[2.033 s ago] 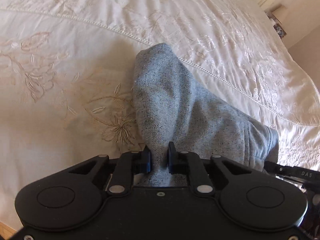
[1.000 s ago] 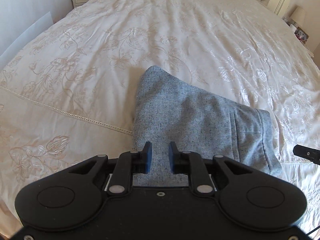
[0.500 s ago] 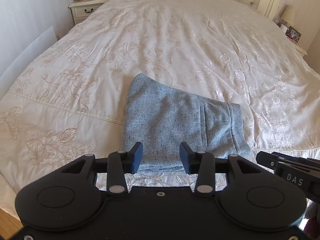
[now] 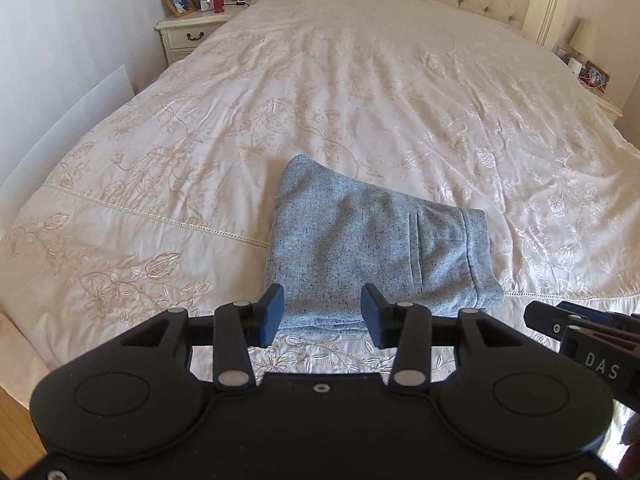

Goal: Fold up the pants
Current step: 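Open both grippers and lift them away from the folded pants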

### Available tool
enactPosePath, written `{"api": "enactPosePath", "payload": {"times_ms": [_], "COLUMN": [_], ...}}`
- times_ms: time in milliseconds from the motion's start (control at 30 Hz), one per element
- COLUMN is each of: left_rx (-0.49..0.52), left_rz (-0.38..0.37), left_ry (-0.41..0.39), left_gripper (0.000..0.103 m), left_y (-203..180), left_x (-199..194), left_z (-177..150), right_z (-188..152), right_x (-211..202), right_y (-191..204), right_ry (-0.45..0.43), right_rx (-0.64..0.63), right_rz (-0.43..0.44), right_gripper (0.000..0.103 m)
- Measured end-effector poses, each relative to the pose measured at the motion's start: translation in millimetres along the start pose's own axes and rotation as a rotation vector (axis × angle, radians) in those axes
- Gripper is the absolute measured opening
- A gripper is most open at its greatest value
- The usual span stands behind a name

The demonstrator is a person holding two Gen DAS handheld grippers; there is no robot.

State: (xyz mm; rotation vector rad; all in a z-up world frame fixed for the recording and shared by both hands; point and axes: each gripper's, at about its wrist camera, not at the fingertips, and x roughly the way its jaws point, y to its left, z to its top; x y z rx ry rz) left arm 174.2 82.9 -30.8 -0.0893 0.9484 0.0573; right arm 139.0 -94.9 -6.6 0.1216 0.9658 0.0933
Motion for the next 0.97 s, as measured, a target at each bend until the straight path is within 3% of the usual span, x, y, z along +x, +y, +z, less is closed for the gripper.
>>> {"api": "enactPosePath", "payload": {"times_ms": [667, 767, 967], "left_rx": [0.021, 0.014, 0.038], "left_rz": [-0.012, 0.009, 0.019], "left_ry": [-0.036, -0.041, -0.044], "left_gripper": [0.052, 0.058, 0.058], "left_y": [-9.2, -9.8, -14.9], "left_x": [-13.2, -13.6, -15.6], "left_z": [-9.6, -10.3, -12.4], "right_z": [-8.5, -10.0, -11.1], "right_x": [-8.7, -9.4, -10.1], "right_y": [-1.6, -3.0, -5.8], "right_ry": [-0.005, -0.003, -0.002], "right_rx": [-0.013, -0.015, -0.013], "right_rz": [0.016, 0.024, 0.031], "right_gripper": [0.033, 0.034, 0.034]}}
